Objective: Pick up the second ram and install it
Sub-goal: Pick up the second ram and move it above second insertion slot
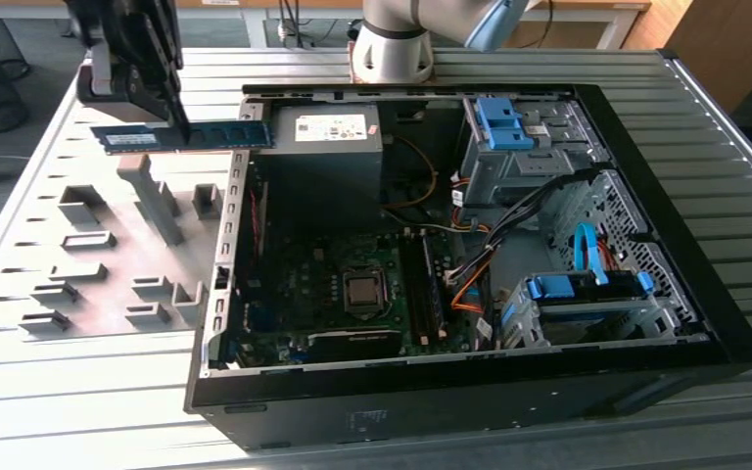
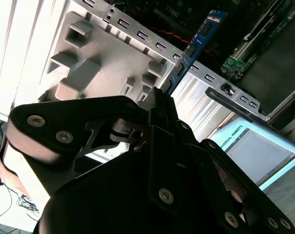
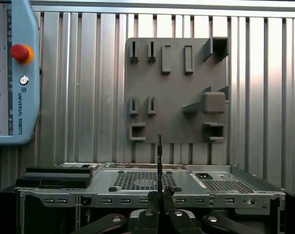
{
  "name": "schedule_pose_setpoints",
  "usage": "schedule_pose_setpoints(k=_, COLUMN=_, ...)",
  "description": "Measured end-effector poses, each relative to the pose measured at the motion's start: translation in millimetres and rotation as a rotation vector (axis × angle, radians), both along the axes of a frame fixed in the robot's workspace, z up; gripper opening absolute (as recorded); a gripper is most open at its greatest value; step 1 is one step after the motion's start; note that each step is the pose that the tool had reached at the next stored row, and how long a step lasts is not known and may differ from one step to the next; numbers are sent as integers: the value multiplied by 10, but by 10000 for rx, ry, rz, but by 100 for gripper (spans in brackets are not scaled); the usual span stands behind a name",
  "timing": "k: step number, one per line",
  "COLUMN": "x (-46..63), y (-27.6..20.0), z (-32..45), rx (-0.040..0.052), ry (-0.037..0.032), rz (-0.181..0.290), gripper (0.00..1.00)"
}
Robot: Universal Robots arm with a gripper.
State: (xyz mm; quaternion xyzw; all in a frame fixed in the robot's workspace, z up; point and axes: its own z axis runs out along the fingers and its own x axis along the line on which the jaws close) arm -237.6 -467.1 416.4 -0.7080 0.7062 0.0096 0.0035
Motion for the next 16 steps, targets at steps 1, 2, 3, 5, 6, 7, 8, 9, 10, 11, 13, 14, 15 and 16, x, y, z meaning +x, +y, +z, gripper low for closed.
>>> schedule_pose_setpoints(k=1, x=3, y=0, z=0, rx=0, ry=0, rz=0, gripper=14)
schedule_pose_setpoints(k=2, x=6, y=0, z=0, rx=0, ry=-1, rz=0, gripper=14)
schedule_pose_setpoints(k=3, x=9, y=0, z=0, rx=-1, ry=0, rz=0, gripper=14)
schedule_pose_setpoints(k=5, x=15, y=0, z=0, rx=1, ry=0, rz=0, gripper=14)
schedule_pose_setpoints(k=6, x=18, y=0, z=0, rx=1, ry=0, rz=0, gripper=14)
schedule_pose_setpoints(k=7, x=21, y=0, z=0, rx=1, ry=0, rz=0, gripper=14)
schedule_pose_setpoints(k=8, x=24, y=0, z=0, rx=0, ry=0, rz=0, gripper=14)
schedule_pose_setpoints(k=9, x=27, y=0, z=0, rx=0, ry=0, rz=0, gripper=14)
schedule_pose_setpoints(k=10, x=30, y=0, z=0, rx=0, ry=0, rz=0, gripper=14)
schedule_pose_setpoints(k=11, x=33, y=0, z=0, rx=0, ry=0, rz=0, gripper=14)
schedule_pose_setpoints(k=13, x=40, y=0, z=0, rx=0, ry=0, rz=0, gripper=14)
schedule_pose_setpoints(k=14, x=45, y=0, z=0, rx=0, ry=0, rz=1, gripper=14)
schedule_pose_setpoints(k=15, x=49, y=0, z=0, rx=0, ry=0, rz=0, gripper=14)
schedule_pose_setpoints(k=16, x=53, y=0, z=0, rx=0, ry=1, rz=0, gripper=14)
